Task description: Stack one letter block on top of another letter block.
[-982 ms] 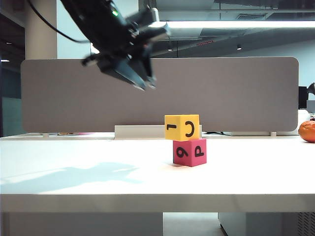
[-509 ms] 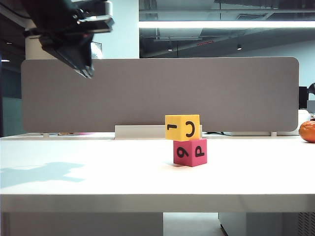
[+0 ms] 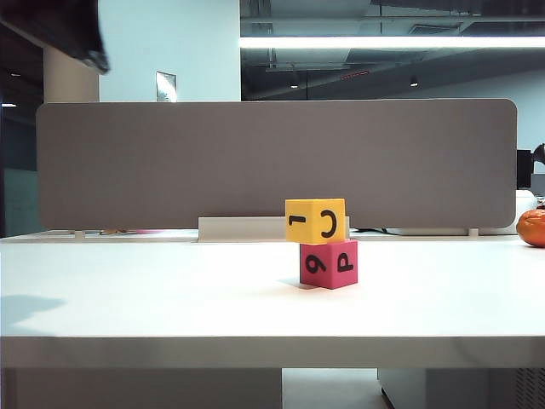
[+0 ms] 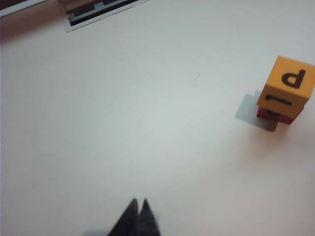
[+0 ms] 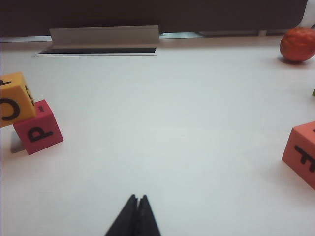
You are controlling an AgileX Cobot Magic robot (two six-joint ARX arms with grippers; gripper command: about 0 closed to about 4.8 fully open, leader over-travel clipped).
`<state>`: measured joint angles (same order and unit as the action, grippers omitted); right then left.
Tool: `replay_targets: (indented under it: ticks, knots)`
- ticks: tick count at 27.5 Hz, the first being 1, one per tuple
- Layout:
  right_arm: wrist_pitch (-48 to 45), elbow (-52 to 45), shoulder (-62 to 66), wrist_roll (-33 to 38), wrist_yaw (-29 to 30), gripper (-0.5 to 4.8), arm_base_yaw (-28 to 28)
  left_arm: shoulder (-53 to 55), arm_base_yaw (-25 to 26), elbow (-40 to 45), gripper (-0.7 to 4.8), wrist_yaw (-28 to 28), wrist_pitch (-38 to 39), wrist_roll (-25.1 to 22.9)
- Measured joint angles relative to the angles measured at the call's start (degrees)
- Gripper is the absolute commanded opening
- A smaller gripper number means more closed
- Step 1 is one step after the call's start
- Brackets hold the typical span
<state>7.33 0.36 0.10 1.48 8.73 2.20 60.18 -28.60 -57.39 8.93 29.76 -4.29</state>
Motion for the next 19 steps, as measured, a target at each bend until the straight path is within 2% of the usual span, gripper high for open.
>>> replay_targets:
  ticks: [5,10,13,19]
  knots:
    - [-0.3,0.0,0.0,-0.3,-1.8,-0.06,0.0,-8.6,0.0,6.2,-0.06,0.3,-0.2,0.0]
    - [-0.8,0.0,0.0,-0.5,-8.3,-0.06,0.1,-17.0,0.0,11.3,-0.06,0.3,-0.3,0.3]
    - [-1.7,0.0,0.0,-1.4,-8.8,-0.06,0.1,-22.2,0.0,14.2,-0.06,0.3,0.3,1.3]
    - [-10.3,0.0,0.0,-1.8,-8.6,-0.06,0.0,-30.9,0.0,16.6,-0.06,0.8,2.9,1.4]
